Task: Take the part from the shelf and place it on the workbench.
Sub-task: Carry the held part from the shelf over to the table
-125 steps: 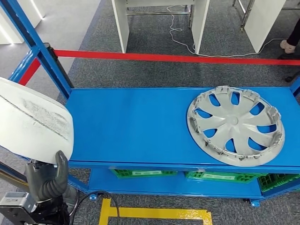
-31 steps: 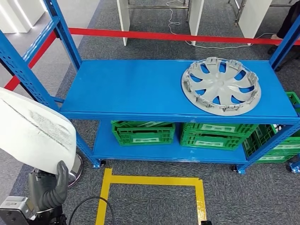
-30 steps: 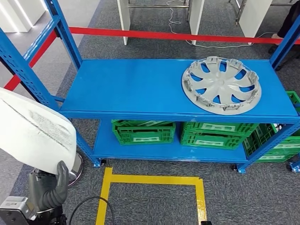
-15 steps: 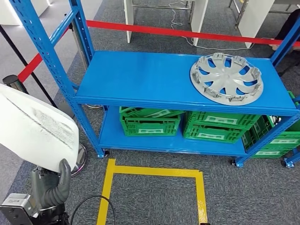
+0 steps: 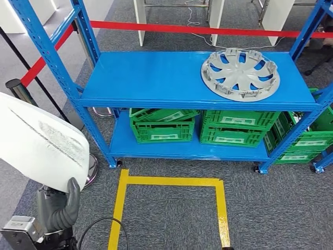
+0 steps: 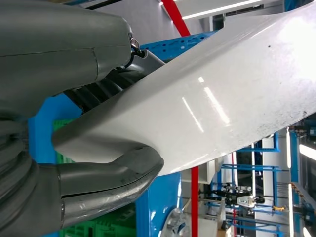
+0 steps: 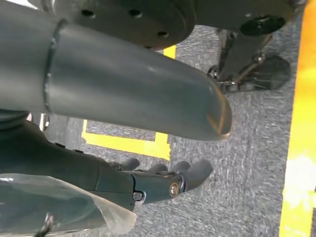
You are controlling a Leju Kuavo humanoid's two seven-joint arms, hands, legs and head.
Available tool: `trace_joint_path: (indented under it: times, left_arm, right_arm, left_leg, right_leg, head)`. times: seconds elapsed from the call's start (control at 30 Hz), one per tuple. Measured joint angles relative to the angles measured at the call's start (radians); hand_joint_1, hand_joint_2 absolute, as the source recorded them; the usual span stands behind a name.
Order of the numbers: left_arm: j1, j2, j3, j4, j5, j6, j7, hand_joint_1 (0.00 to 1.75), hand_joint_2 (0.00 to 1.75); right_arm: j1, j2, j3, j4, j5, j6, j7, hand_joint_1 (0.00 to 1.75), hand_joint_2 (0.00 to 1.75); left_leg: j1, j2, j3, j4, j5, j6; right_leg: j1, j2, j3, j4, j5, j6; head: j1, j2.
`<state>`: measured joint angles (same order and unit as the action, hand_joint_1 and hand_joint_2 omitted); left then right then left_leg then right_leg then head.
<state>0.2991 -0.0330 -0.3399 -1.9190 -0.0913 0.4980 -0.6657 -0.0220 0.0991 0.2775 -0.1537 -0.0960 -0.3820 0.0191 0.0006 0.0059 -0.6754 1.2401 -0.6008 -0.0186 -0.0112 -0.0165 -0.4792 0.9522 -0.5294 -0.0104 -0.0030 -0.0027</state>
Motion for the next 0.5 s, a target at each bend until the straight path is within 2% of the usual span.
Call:
trace_joint_path:
  times: [0.03, 0.07, 0.13, 0.17, 0.2, 0.23, 0.3, 0.37, 0.43, 0.47, 0.5]
  left_arm:
    - [0.000, 0.000, 0.000, 0.001, -0.001, 0.002, 0.000, 1.75, 1.75]
    - [0.000, 0.000, 0.000, 0.002, -0.001, 0.003, 0.000, 1.75, 1.75]
    - [0.000, 0.001, 0.000, 0.003, -0.002, 0.004, 0.000, 1.75, 1.75]
    - [-0.001, 0.001, 0.000, 0.003, -0.002, 0.005, 0.000, 1.75, 1.75]
    - [-0.001, 0.001, 0.000, 0.003, -0.002, 0.005, 0.000, 1.75, 1.75]
    - [-0.001, 0.001, 0.000, 0.003, -0.002, 0.005, 0.000, 1.75, 1.75]
    - [-0.001, 0.001, 0.000, 0.003, -0.003, 0.005, 0.000, 1.75, 1.75]
    - [-0.001, 0.001, 0.000, 0.003, -0.003, 0.006, -0.001, 1.75, 1.75]
    - [-0.001, 0.000, -0.001, 0.003, -0.003, 0.007, -0.002, 1.75, 1.75]
    - [-0.001, 0.000, -0.001, 0.004, -0.003, 0.008, -0.002, 1.75, 1.75]
    - [0.000, -0.001, -0.001, 0.004, -0.003, 0.008, -0.002, 1.75, 1.75]
  right_arm:
    - [0.001, 0.000, 0.000, 0.000, 0.001, 0.002, 0.000, 0.00, 0.00]
    - [0.002, 0.000, 0.001, 0.000, 0.003, 0.004, 0.000, 0.00, 0.00]
    - [0.004, 0.000, 0.002, 0.000, 0.007, 0.006, 0.000, 0.00, 0.00]
    - [0.005, 0.000, 0.002, 0.000, 0.008, 0.007, -0.001, 0.00, 0.00]
    - [0.005, 0.000, 0.003, 0.000, 0.008, 0.007, -0.001, 0.00, 0.00]
    - [0.004, 0.001, 0.004, 0.000, 0.008, 0.008, -0.001, 0.00, 0.00]
    - [0.003, 0.001, 0.005, 0.000, 0.008, 0.009, -0.002, 0.00, 0.00]
    - [0.001, 0.002, 0.007, 0.000, 0.010, 0.011, -0.002, 0.00, 0.00]
    - [0.000, 0.002, 0.008, 0.000, 0.011, 0.012, -0.002, 0.00, 0.00]
    - [0.001, 0.002, 0.009, 0.000, 0.011, 0.013, -0.002, 0.00, 0.00]
    - [0.002, 0.002, 0.009, 0.000, 0.011, 0.014, -0.002, 0.00, 0.00]
  left_leg:
    - [0.002, 0.000, 0.004, 0.025, 0.000, -0.003]
    - [0.004, 0.001, 0.025, 0.010, 0.019, -0.004]
    - [0.006, 0.016, 0.102, -0.108, 0.074, -0.001]
    - [0.003, 0.030, 0.136, -0.170, 0.093, 0.004]
    - [0.000, 0.041, 0.157, -0.212, 0.102, 0.010]
    - [-0.004, 0.047, 0.164, -0.233, 0.102, 0.016]
    - [-0.005, 0.035, 0.161, -0.246, 0.102, 0.026]
    - [0.001, 0.020, 0.158, -0.261, 0.107, 0.040]
    - [0.004, 0.006, 0.152, -0.267, 0.115, 0.052]
    - [0.003, -0.001, 0.148, -0.267, 0.117, 0.055]
    - [0.003, -0.010, 0.145, -0.265, 0.119, 0.056]
  right_leg:
    - [0.000, -0.004, -0.005, 0.003, 0.004, 0.001]
    - [0.000, -0.010, -0.009, 0.007, 0.007, 0.003]
    - [0.000, -0.024, -0.015, 0.016, 0.009, 0.007]
    - [0.002, -0.031, -0.019, 0.020, 0.008, 0.010]
    - [0.004, -0.039, -0.021, 0.023, 0.009, 0.014]
    - [0.006, -0.048, -0.024, 0.025, 0.010, 0.019]
    - [0.007, -0.064, -0.029, 0.026, 0.012, 0.028]
    - [0.007, -0.047, -0.046, 0.052, -0.013, 0.036]
    - [0.005, -0.007, -0.096, 0.157, -0.074, 0.042]
    - [0.004, 0.005, -0.128, 0.229, -0.105, 0.043]
    - [0.004, 0.011, -0.155, 0.290, -0.124, 0.044]
  head:
    - [0.000, 0.000]
    - [0.000, 0.000]
    - [0.000, 0.000]
    - [0.000, 0.000]
    - [0.001, 0.000]
    - [0.001, 0.000]
    - [0.002, 0.000]
    - [0.005, 0.000]
    - [0.012, 0.000]
    - [0.014, 0.000]
    - [0.015, 0.000]
